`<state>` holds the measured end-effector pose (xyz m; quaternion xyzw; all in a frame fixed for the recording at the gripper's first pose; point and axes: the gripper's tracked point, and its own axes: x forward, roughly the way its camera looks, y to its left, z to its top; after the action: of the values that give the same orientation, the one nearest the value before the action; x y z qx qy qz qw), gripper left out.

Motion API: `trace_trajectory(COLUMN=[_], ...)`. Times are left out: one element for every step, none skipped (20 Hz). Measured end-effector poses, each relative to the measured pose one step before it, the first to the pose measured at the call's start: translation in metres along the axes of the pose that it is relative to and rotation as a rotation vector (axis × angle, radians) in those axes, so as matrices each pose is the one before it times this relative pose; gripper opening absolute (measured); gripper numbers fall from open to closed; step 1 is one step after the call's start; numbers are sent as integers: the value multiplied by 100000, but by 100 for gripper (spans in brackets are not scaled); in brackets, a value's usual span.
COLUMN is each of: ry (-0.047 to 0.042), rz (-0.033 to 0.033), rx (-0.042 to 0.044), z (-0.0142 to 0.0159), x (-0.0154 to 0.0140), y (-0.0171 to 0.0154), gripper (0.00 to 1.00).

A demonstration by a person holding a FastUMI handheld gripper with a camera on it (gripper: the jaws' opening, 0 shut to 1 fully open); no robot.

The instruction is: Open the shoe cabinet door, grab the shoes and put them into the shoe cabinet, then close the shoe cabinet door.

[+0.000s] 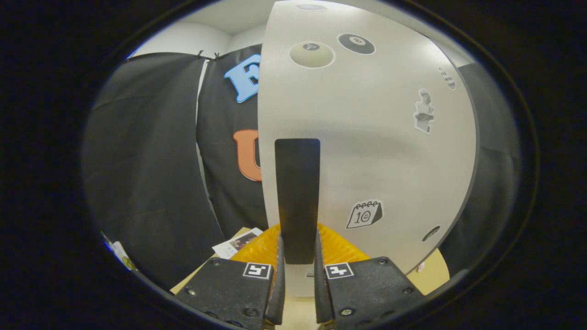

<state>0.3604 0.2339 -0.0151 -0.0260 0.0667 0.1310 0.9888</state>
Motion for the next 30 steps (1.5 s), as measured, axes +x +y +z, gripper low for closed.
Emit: trace_trajectory(ry=[-3,-184,-172,-571,-255,-238,-54,-227,-113,-65,-140,20,-174,-329,-598,-219,42,291,477,-108,-90,-132,148,5,346,26,-346,5,187,23], rz=[377,588,459,485,422,-48,-145,-214,-311,-248,-364,-338,-458,-501,-481,-97,-43,252,315,82,-21,-211,-171,-206,-199,-566,-841,-653,-612,-522], rx=[-397,-179,248,1173,98,393,-150,-168,284,-137,448,-146,-130,-775,-114,-499,-275,-308,299,852,-6,72,10,1199,1133,879,20,-467,435,1064], z=[-110,-77,-149,-100,-96,-158,-106,-76,-121,-216,-83,-47,3,-111,-47,-82,-98,-147,-64,-74,-54,-122,-30,-50,-52,-30,35,-88,28,-68], x=[-545,-498,-688,-405,-502,-583,-443,-416,-225,-396,-471,-582,-516,-510,-486,-315,-414,-392,-320,-408,-386,-389,-350,-346,-396,-337,-344,-217,-235,-209], y=[-105,-88,-107,-245,-109,-147,-268,-283,-205,-288,-305,-361,-186,-251,-316,-356,-322,-277,-287,-393,-370,-375,-349,-404,-404,-415,-487,-345,-486,-376], gripper=[29,29,29,29,28,28,27,27,27,27,27,27,26,26,26,26,26,26,26,26,26,26,26,25,25,25,25,24,23,23])
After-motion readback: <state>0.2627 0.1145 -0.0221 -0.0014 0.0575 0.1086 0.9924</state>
